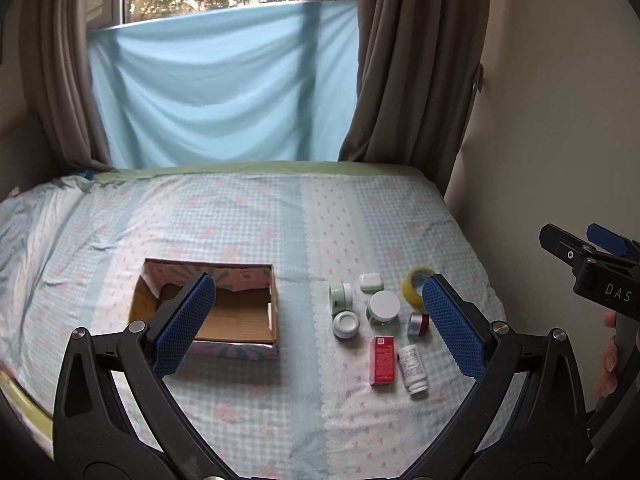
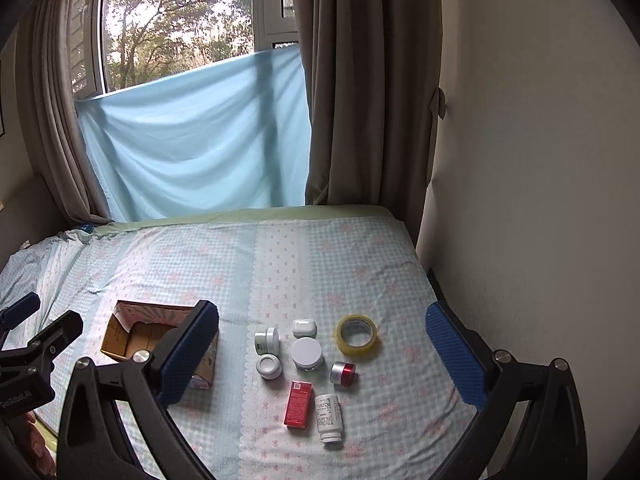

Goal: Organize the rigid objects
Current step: 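Grasp the white round jar with the left tool while the right tool grasps the silver-red jar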

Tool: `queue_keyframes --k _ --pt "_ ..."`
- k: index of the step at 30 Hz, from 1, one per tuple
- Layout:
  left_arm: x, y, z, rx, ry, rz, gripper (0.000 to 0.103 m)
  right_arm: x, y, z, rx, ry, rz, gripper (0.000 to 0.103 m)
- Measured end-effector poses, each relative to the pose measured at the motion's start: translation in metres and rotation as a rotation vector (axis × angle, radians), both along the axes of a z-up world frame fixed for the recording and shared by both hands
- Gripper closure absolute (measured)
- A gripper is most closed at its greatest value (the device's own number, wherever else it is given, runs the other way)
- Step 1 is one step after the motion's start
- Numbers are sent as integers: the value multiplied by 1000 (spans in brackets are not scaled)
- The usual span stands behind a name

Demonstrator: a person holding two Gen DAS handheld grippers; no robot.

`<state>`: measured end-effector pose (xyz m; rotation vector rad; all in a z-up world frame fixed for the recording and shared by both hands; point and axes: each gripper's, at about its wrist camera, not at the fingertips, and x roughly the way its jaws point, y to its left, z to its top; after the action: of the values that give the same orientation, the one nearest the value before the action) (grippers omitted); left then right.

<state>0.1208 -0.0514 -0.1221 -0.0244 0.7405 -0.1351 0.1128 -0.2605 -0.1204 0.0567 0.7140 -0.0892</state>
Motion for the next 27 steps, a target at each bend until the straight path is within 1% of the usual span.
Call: queue_keyframes --k 7,13,16,18,21,22,26,27 --pt "62 -36 -118 2 143 -57 0 57 -35 -104 41 122 -40 0" --pt "109 -62 -221 33 250 -104 0 91 -57 -211 79 283 -102 0" --pt "129 -72 -274 57 293 -118 0 105 -63 -265 94 365 -121 0" --pt "141 -79 -306 67 321 -125 1 113 -62 -295 97 405 -127 0" --pt "152 -84 -343 74 349 -125 1 125 -58 -335 92 463 -132 0" --pt "156 -86 -354 77 357 -123 3 129 -57 -344 91 479 -132 0" --pt "167 -90 -382 77 395 -120 10 146 -51 -374 78 544 -138 13" --pt "169 -92 -388 82 402 -120 13 150 -51 -380 75 559 -144 16"
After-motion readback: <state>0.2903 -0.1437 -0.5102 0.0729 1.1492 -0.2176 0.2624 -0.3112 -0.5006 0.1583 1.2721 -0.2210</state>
